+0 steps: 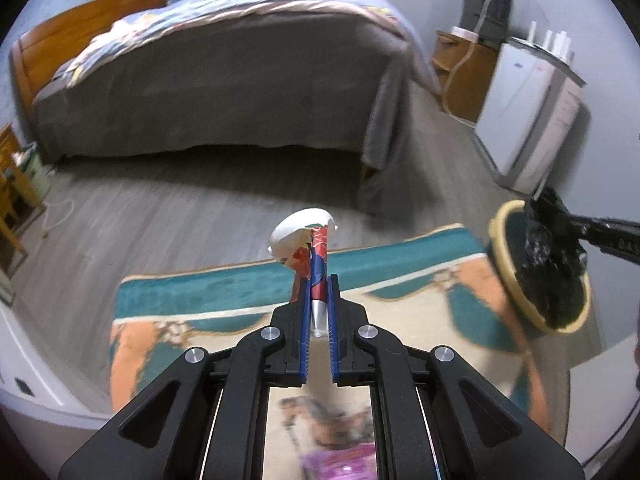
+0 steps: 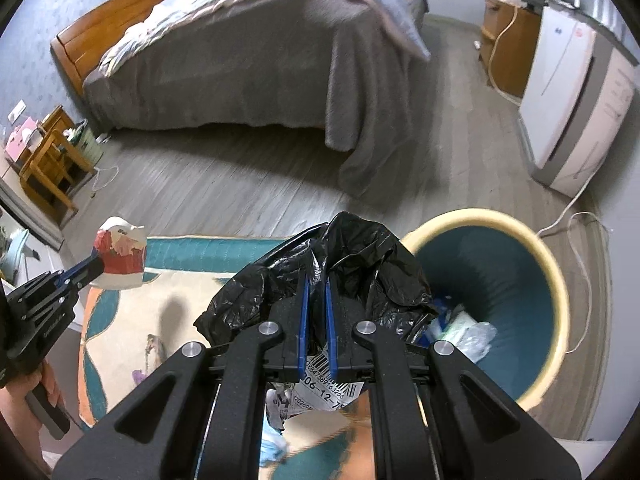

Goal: Collect trash
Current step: 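Drop the black bag into the bin with right tool while left tool drops the cup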

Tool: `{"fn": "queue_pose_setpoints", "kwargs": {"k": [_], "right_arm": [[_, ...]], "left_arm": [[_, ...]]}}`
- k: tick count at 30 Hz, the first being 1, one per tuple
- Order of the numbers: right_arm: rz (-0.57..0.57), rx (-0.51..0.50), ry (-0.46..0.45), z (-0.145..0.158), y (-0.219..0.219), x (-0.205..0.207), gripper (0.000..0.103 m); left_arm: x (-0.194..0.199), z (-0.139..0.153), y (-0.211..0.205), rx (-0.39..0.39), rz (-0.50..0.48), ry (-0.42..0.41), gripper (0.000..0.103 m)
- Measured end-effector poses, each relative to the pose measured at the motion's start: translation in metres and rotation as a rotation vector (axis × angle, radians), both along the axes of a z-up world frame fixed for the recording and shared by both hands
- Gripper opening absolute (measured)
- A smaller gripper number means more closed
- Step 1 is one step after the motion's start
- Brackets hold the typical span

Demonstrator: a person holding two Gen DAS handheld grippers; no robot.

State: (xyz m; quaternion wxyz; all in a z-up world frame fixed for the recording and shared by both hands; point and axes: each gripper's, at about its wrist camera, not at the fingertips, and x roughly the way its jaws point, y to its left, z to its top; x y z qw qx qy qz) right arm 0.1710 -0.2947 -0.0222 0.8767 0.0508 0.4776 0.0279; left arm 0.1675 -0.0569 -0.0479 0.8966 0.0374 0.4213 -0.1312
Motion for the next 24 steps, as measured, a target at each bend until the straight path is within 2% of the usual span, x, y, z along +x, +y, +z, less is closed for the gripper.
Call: {"fn": "queue_pose_setpoints", "kwargs": {"k": [4, 8, 14, 18, 24], "right_arm": [[-0.043, -0.009, -0.024, 0.007, -0.027, -0.011, 0.007], [-0.094, -0.007, -0.033, 0.01, -0.056, -0.019, 0.007], [-0.188, -0.027, -0.039, 0.008, -0.106, -0.033, 0.007], [-0.266, -0.04, -0.027, -0.004, -0.14, -0.04, 0.007], [-0.376, -0.046, 0.016, -0.028, -0.179, -0.045, 0.007]], "left_arm": [[-0.009, 0.006, -0.029, -0.013, -0.061, -0.008, 0.008], [-0.022, 0.012, -0.069, 0.014, -0.151, -0.038, 0.008], [-0.046, 0.012, -0.134, -0.015, -0.296, -0.038, 0.008], [-0.061, 0.003, -0.181, -0.025, -0.389, -0.018, 0.008], [-0.061, -0.015, -0.232, -0.036, -0.45, 0.022, 0.009]]}}
